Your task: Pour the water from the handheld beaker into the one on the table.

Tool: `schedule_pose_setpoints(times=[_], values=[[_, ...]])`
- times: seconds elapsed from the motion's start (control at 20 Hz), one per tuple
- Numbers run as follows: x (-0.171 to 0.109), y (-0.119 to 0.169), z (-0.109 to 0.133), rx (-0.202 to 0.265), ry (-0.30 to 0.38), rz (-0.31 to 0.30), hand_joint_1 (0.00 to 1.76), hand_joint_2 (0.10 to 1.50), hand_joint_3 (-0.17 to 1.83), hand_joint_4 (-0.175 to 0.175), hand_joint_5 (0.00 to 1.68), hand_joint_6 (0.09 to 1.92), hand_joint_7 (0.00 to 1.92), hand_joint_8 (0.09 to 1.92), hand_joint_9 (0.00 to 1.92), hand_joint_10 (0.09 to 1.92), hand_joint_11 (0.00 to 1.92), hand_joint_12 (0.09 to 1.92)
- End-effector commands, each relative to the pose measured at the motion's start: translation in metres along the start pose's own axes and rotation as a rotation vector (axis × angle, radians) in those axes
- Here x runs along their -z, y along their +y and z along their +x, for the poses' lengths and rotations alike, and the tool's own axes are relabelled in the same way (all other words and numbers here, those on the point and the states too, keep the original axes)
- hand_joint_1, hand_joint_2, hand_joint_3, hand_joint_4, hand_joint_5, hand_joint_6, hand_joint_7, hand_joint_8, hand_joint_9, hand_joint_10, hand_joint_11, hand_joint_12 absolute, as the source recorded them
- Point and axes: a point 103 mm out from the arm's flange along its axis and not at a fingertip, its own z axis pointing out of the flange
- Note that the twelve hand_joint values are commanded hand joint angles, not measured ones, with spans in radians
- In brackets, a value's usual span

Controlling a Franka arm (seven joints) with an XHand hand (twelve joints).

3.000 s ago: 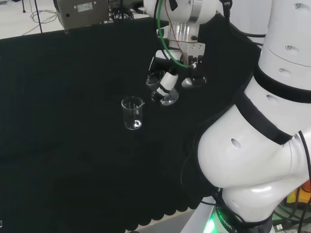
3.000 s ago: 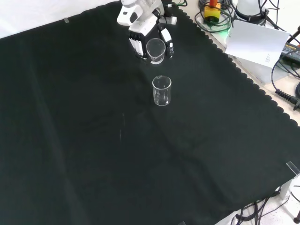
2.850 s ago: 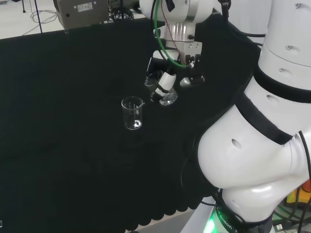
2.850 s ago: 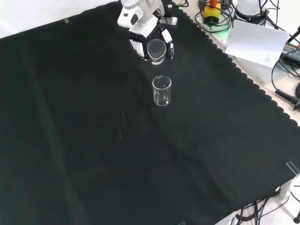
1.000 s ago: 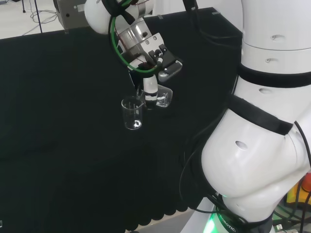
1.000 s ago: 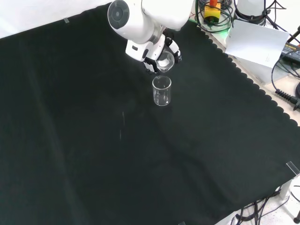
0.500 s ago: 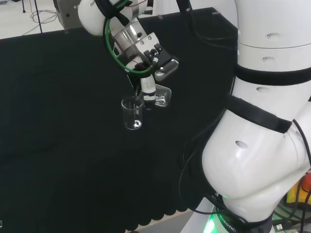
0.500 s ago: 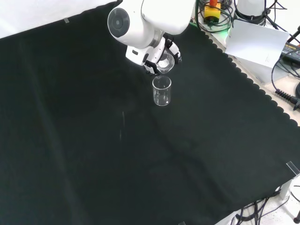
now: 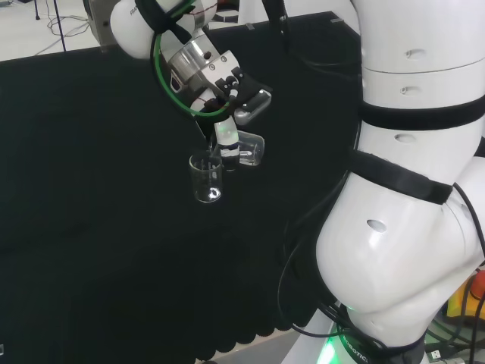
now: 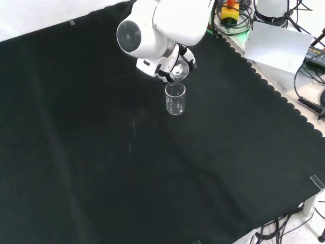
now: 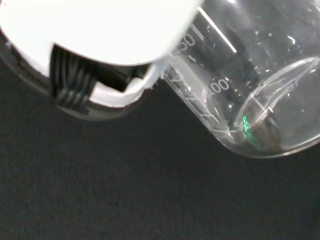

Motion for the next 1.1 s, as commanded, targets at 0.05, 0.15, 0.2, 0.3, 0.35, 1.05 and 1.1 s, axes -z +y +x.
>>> schedule_pose_setpoints(times=[0.05,0.15,0.2,0.3,0.35,1.05,1.1], values=[[0.004,0.001,0.001,-0.025,-0.030,0.041,1.44,0.54,0.71,-0.175,1.45,0.31,1.39,0.44,1.67,0.09,1.47,0.56],[0.005,0.000,0.002,-0.032,-0.038,0.049,1.44,0.54,0.71,-0.175,1.45,0.31,1.39,0.44,1.67,0.09,1.47,0.56],[0.006,0.000,0.002,-0.035,-0.042,0.053,1.44,0.54,0.71,-0.175,1.45,0.31,1.39,0.44,1.67,0.09,1.47,0.56],[0.007,-0.001,0.002,-0.041,-0.045,0.062,1.44,0.54,0.71,-0.175,1.45,0.31,1.40,0.44,1.67,0.09,1.47,0.56],[0.008,-0.001,0.002,-0.044,-0.047,0.065,1.44,0.54,0.71,-0.175,1.45,0.31,1.40,0.44,1.67,0.09,1.47,0.56],[0.015,-0.002,0.010,-0.082,-0.101,0.109,1.44,0.54,0.71,-0.175,1.46,0.30,1.40,0.43,1.68,0.09,1.47,0.56],[0.015,-0.001,0.010,-0.084,-0.105,0.111,1.44,0.54,0.71,-0.175,1.46,0.30,1.40,0.42,1.67,0.09,1.47,0.56]])
